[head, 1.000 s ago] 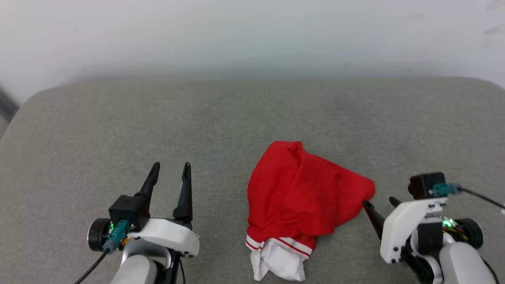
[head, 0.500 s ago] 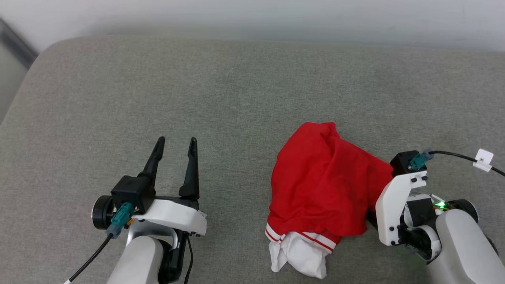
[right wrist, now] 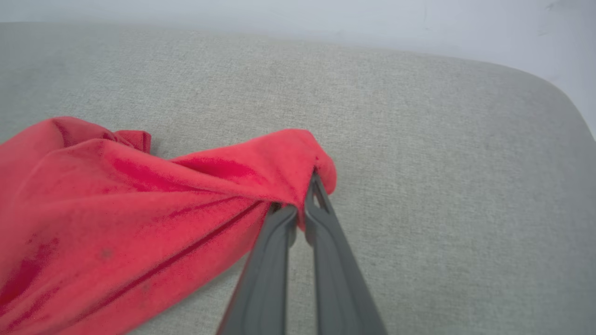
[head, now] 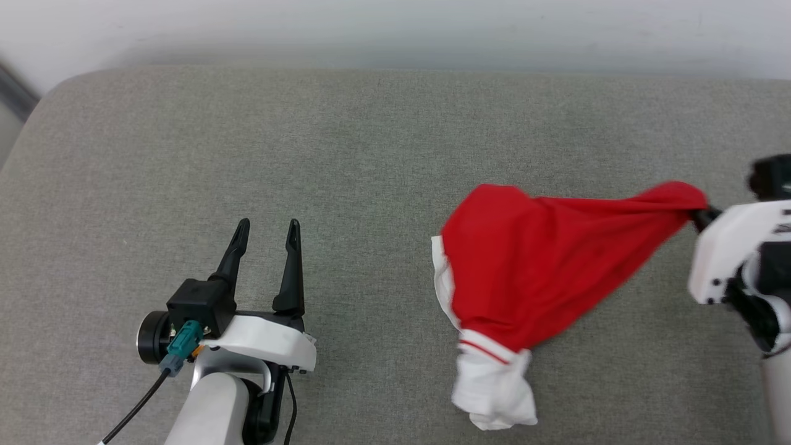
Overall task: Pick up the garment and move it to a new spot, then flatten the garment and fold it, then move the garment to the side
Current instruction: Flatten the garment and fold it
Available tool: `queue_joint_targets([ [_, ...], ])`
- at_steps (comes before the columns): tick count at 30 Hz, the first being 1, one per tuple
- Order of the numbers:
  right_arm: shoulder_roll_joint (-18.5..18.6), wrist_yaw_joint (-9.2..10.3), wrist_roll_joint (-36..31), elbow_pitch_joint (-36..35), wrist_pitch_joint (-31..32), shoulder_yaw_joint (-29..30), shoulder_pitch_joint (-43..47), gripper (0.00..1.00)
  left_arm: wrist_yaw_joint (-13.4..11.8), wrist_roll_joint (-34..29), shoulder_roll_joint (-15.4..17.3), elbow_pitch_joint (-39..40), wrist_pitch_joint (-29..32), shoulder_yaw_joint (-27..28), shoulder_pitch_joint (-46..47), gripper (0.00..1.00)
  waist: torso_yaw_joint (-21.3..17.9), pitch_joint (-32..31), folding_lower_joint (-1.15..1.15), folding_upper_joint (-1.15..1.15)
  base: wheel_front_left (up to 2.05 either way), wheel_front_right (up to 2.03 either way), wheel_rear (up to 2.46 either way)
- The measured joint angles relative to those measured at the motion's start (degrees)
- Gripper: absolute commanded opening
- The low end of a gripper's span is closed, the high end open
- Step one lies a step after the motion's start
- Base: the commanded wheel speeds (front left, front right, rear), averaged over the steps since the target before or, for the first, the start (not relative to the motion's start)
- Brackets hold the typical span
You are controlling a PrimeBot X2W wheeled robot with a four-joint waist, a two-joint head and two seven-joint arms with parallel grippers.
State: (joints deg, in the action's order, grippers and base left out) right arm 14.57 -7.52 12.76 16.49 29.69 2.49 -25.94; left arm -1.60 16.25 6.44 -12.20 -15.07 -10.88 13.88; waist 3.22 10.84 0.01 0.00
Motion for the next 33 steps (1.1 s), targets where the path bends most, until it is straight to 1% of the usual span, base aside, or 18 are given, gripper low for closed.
queue_joint_targets([
  [4,-0.5,0.01,-1.8,3.1,-2.3,7.8,3.3,0.0,0.2,-0.5,-0.3,-0.4,0.0,0.3,-0.4,1.0,-0.1,0.1,0.0,0.0,0.0,0.0,0.0],
  [7,-2.6,0.01,-1.9,7.4,-4.5,10.4,6.7,0.0,0.4,-0.7,-0.5,-0.8,0.0,0.5,-0.7,1.0,-0.1,0.0,0.0,0.0,0.0,0.0,0.0],
  [8,-3.5,0.01,-2.0,8.7,-5.6,10.5,7.3,0.47,0.6,-0.8,-0.5,-0.9,0.0,0.7,-0.8,1.0,-0.2,0.1,0.0,0.0,0.0,0.0,0.0],
  [9,-4.3,0.01,-1.8,10.2,-6.7,10.3,7.6,1.0,0.6,-0.9,-0.4,-1.0,0.0,0.8,-0.8,1.0,-0.3,0.1,0.0,0.0,0.0,0.0,0.0],
  [11,-5.4,0.01,-1.0,11.6,-10.8,9.7,7.8,1.0,0.6,-1.0,-0.5,-1.1,0.0,1.0,-1.0,1.0,-0.4,0.1,0.0,0.0,0.0,0.0,0.0],
  [14,-5.8,0.02,-0.3,11.8,-19.1,9.1,7.7,1.0,0.6,-1.2,-0.4,-1.4,0.0,1.3,-1.4,1.0,-0.6,-0.2,0.0,0.0,0.0,0.0,0.0],
  [18,-5.6,0.01,-0.6,9.1,-30.9,8.4,7.7,1.0,0.6,-1.4,-0.2,-1.9,0.0,1.7,-2.3,1.0,-0.7,-1.6,0.0,0.0,0.0,0.0,0.0],
  [21,-5.6,0.01,-1.6,6.5,-36.2,7.8,9.1,1.0,0.6,-1.5,0.0,-2.3,0.0,1.8,-3.5,1.0,-0.8,-3.2,-0.01,0.0,0.0,0.0,0.0],
  [24,-6.3,0.01,-2.7,3.5,-39.4,7.4,11.5,1.0,0.5,-1.5,0.3,-2.8,0.0,1.8,-4.8,1.0,-1.0,-5.0,-0.01,0.0,0.0,0.0,0.0],
  [26,-6.9,0.01,-3.5,1.3,-40.2,6.7,13.3,1.0,0.5,-1.5,0.5,-3.0,0.0,1.9,-5.8,1.0,-1.1,-6.3,-0.01,0.0,0.0,0.0,0.0],
  [31,-8.8,0.01,-5.0,-5.4,-40.1,4.8,19.7,1.0,-0.1,-1.5,1.2,-3.2,0.5,1.9,-8.3,1.0,-1.6,-9.6,-0.01,0.0,0.0,0.0,0.0],
  [33,-9.4,0.01,-5.4,-7.9,-38.6,3.8,22.5,1.0,-0.5,-1.5,1.5,-3.0,1.0,1.8,-9.1,1.0,-1.9,-10.7,-0.01,0.0,0.0,0.0,0.0],
])
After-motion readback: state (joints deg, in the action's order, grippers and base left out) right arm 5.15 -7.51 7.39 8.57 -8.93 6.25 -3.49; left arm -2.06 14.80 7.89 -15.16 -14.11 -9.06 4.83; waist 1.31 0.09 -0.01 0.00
